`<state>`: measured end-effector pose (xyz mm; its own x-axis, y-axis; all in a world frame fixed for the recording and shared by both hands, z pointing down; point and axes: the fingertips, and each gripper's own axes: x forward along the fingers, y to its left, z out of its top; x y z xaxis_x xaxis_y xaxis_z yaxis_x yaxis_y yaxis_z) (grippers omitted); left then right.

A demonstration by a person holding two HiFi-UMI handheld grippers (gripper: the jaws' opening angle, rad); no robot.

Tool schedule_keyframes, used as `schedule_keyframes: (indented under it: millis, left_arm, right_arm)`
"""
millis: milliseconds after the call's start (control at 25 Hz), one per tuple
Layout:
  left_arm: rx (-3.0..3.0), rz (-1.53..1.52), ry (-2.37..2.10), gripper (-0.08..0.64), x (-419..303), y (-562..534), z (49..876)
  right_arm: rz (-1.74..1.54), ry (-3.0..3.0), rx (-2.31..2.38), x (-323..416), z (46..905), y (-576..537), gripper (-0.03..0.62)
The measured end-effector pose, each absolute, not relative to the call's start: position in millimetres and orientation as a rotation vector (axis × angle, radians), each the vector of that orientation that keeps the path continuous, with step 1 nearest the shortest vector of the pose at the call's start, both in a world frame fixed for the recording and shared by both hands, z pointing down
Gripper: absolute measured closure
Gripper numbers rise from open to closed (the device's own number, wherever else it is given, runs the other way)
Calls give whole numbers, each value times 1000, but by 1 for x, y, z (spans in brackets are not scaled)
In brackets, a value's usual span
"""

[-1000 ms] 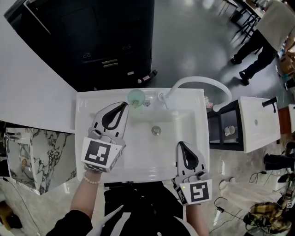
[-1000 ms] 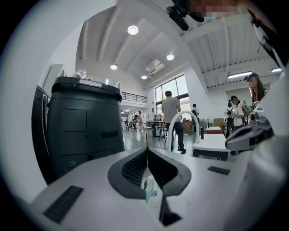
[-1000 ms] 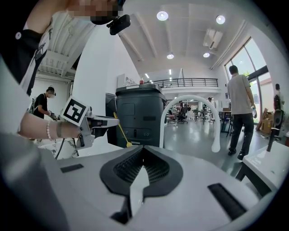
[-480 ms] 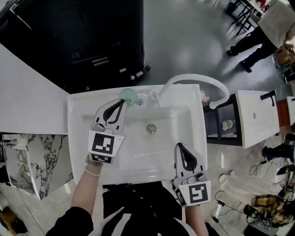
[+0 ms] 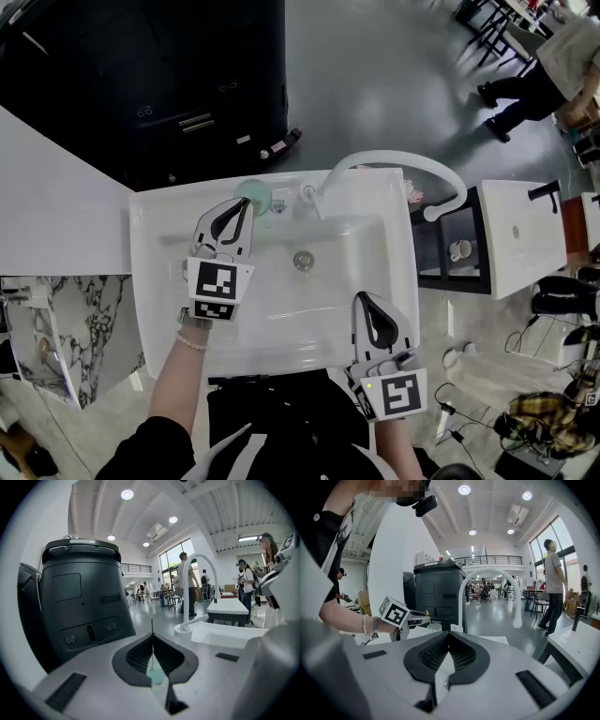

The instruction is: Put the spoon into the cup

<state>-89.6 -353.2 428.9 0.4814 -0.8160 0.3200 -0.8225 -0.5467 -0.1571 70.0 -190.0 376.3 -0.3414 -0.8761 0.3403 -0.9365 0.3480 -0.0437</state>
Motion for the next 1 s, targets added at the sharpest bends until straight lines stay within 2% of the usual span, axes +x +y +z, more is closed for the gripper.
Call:
schedule_keyframes:
  millis: [1000]
  left_arm:
    - [2682, 621, -1427, 544, -62, -350, 454]
  right_arm:
    - [346, -2341, 1638, 78, 378, -191, 592]
